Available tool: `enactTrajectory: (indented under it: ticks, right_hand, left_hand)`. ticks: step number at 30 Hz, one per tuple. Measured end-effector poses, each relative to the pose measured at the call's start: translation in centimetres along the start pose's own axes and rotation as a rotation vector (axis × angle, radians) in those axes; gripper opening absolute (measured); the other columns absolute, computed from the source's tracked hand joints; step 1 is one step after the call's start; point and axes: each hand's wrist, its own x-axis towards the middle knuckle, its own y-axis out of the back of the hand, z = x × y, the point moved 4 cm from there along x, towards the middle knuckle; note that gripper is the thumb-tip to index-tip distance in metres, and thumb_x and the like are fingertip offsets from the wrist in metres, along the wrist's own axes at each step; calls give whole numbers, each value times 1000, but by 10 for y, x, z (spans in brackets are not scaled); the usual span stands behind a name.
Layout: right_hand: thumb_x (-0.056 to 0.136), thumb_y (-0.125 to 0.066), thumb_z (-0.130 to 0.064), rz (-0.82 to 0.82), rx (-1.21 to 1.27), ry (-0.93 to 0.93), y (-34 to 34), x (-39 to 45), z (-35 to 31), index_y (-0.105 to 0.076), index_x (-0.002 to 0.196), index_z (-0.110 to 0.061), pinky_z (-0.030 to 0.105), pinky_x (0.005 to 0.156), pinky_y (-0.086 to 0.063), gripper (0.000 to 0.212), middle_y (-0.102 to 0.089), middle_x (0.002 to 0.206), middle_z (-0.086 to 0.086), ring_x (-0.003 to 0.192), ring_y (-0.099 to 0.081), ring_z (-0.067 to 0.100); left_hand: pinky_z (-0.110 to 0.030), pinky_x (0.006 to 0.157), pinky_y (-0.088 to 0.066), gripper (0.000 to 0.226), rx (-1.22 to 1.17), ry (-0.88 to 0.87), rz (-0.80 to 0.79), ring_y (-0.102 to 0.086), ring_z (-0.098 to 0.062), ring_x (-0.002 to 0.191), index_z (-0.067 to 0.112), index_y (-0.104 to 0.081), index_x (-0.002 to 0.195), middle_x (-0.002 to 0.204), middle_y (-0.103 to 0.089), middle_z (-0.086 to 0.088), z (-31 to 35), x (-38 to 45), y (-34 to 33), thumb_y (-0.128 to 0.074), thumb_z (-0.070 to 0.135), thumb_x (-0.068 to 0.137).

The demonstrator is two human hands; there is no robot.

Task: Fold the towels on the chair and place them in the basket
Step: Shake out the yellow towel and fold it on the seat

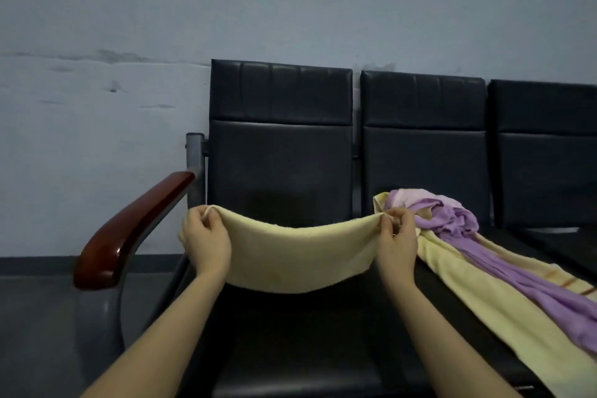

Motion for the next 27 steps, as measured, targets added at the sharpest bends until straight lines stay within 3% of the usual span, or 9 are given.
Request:
enactTrajectory:
  ticks: [3,7,11,16,19,22,24,27]
  right_hand:
    - [95,-51,-8,8,-19,-9,8,-24,17,-53,88,-13,23,72,-41,9,-58,85,0,80,-54,15]
    - [91,-55,-10,-40,-107,-139,11,-50,51,-57,82,-10,29,70,-39,9,-61,83,3,80,-55,18]
    - [91,-63,-26,-145,-235,-265,10,-65,78,-60,74,-6,30,59,-39,26,-61,73,4,74,-57,21]
    - [85,-65,-15,-284,-451,-301,12,-73,104,-69,91,-9,31,73,-41,10,-66,90,5,89,-59,23]
    - [85,-54,1,-337,-512,-286,16,-80,107,-65,109,-5,25,79,-36,27,-59,108,10,100,-56,24]
    - [85,-53,5,-341,-541,-257,24,-85,106,-57,121,-1,22,84,-32,37,-46,121,15,103,-51,25]
    - [86,-58,0,-349,-552,-263,30,-89,106,-55,121,0,22,82,-32,36,-44,122,15,96,-48,22]
    - [86,-63,-10,-371,-631,-260,34,-93,107,-64,110,-2,34,86,-43,25,-57,112,14,99,-56,28]
  left_hand:
    - [-46,99,-36,13,161,1,-5,-43,-30,111,14,-52,87,98,-54,-5,-24,-17,12,-45,20,97]
    - [-45,104,-23,9,408,19,-98,-39,-33,116,14,-55,87,113,-56,-13,-55,-34,19,-50,18,92]
    - [-45,101,-28,22,633,0,-207,-45,-34,113,8,-66,98,118,-56,-14,-86,-43,17,-51,24,92]
    - [-39,89,-37,39,956,-58,-382,-52,-31,102,6,-70,95,111,-58,-12,-115,-51,12,-50,40,94]
    - [-40,89,-37,34,1024,-99,-400,-51,-32,104,7,-63,104,114,-56,-12,-119,-58,14,-53,38,91]
    - [-40,91,-36,43,1110,-131,-401,-48,-32,110,7,-60,111,119,-54,-13,-115,-61,19,-51,44,92]
    - [-40,91,-36,46,1157,-153,-395,-46,-32,110,8,-63,110,119,-54,-14,-113,-63,24,-50,48,92]
    - [-39,89,-34,37,1146,-190,-406,-46,-32,107,11,-65,110,116,-54,-12,-113,-68,33,-51,41,93]
